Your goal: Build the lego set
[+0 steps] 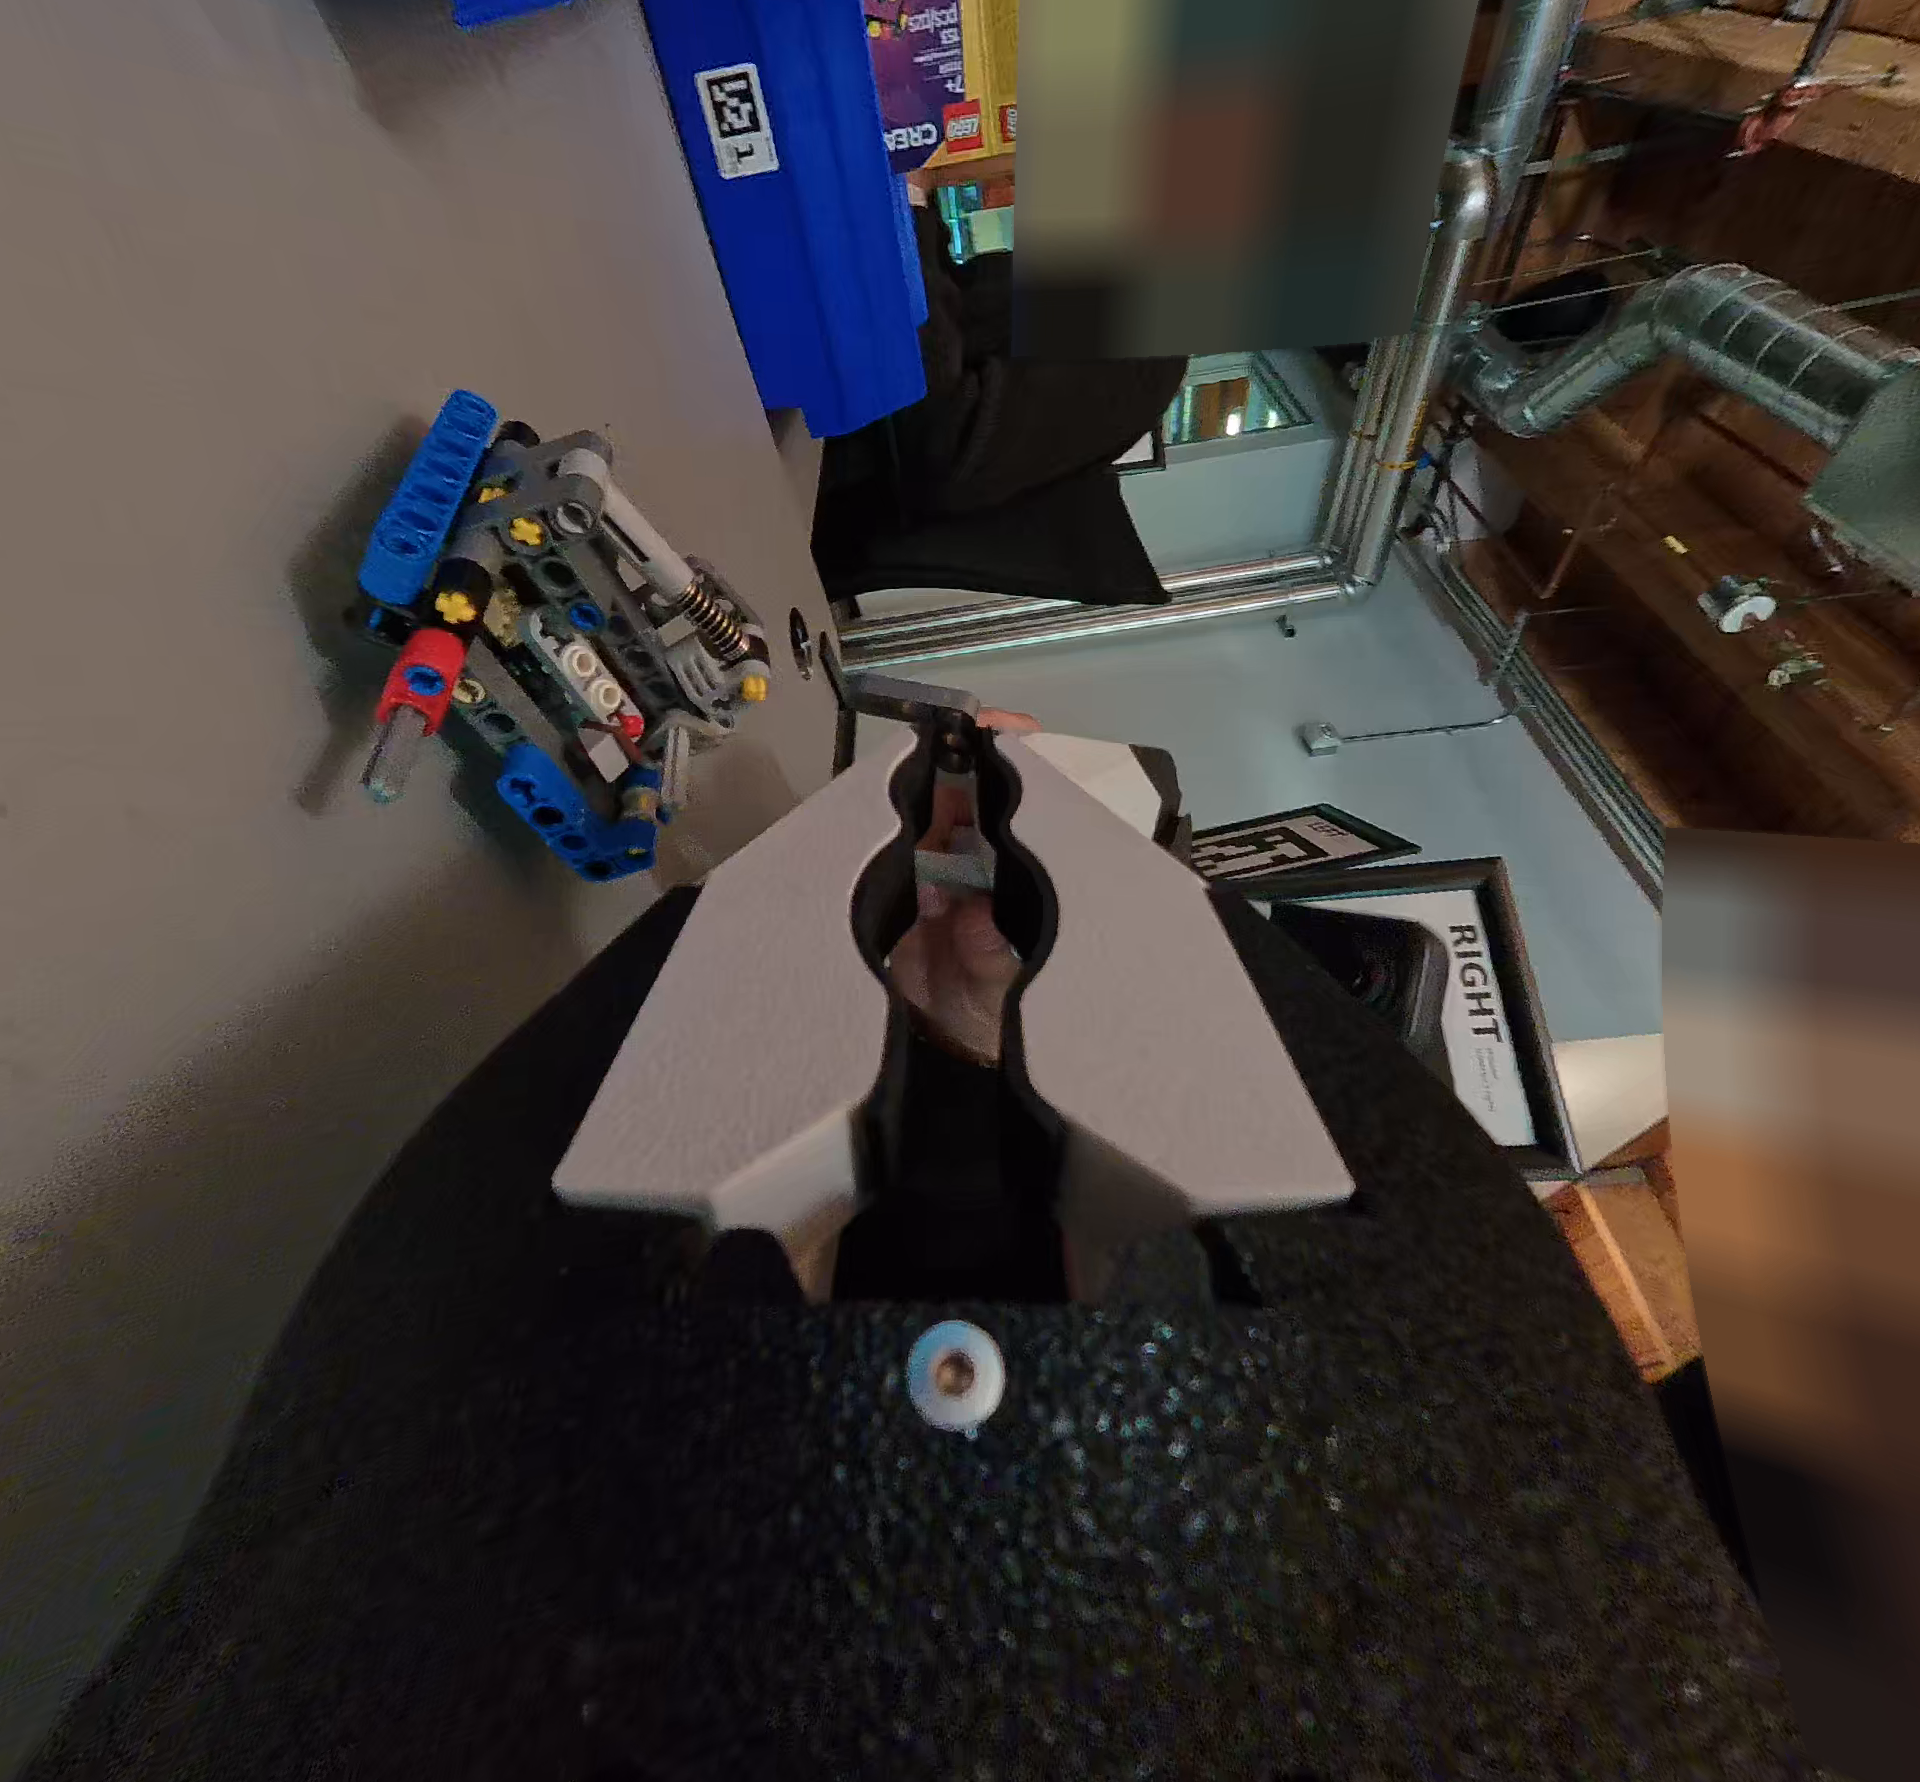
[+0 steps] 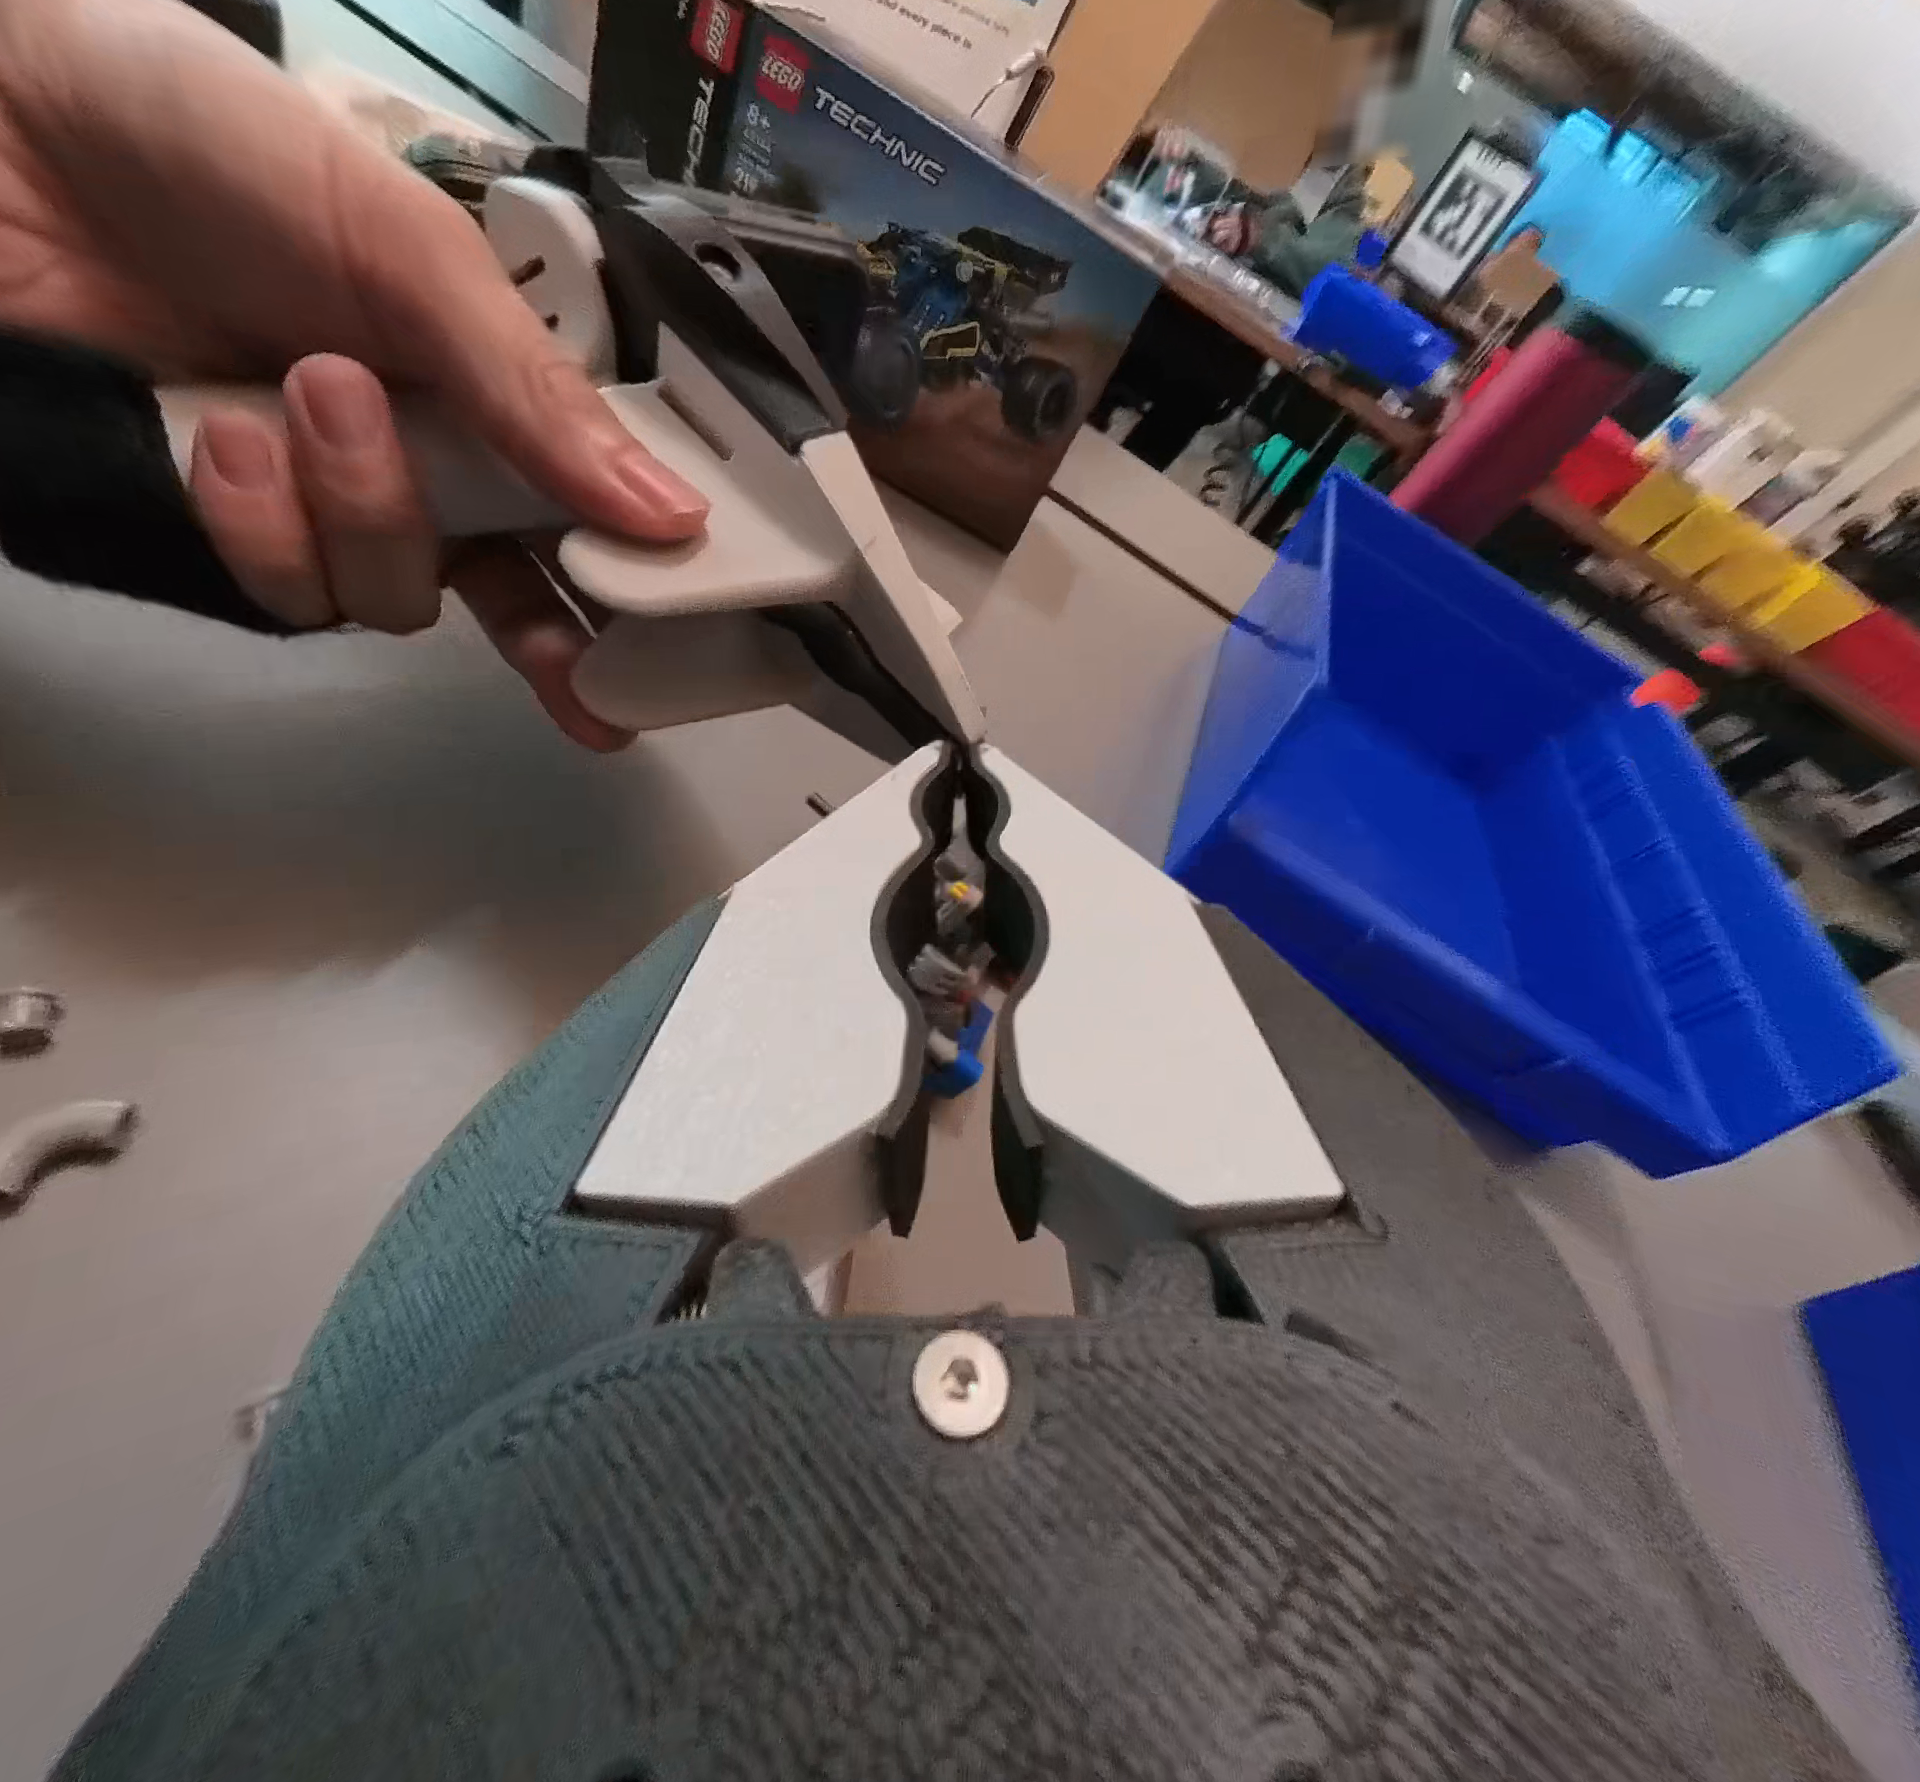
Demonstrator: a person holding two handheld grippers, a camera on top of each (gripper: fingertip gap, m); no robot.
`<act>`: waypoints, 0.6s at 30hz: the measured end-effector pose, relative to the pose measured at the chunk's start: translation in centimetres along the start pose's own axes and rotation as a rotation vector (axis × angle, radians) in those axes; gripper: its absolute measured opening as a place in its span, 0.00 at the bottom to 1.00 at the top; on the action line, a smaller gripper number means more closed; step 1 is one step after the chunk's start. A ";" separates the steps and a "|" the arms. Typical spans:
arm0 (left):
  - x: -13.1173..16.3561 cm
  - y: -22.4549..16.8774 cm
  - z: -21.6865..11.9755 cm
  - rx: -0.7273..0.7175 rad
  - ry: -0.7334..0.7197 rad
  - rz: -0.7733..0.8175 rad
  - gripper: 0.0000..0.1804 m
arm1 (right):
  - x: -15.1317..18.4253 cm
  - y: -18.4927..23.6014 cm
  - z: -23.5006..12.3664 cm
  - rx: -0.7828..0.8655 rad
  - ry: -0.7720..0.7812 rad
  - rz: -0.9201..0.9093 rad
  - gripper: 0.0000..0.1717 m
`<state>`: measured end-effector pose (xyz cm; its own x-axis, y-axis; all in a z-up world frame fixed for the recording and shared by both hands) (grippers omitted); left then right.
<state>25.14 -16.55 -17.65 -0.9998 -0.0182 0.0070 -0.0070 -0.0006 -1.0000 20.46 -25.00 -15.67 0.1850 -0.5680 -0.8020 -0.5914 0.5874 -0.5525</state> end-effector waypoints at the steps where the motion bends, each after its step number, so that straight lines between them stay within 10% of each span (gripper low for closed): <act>1: 0.0 -0.2 0.0 -0.002 -0.004 0.014 0.02 | 0.0 -0.1 0.0 -0.015 -0.009 0.044 0.01; 18: 1.5 -2.8 0.2 0.042 -0.019 0.083 0.02 | -0.9 -0.6 -1.1 0.011 -0.010 -0.022 0.00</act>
<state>23.68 -16.73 -14.88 -0.9963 -0.0392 -0.0759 0.0774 -0.0397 -0.9962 19.79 -25.42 -14.38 0.2056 -0.5751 -0.7919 -0.5788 0.5810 -0.5722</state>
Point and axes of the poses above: each gripper's, where its closed fingertips meet, z out along the fingers, x out of its underside, y = z × x across the jaws, the point moved 6 cm from there along -z, back along the fingers, and after that the axes turned 9 degrees about -z, right-handed, at the moved point
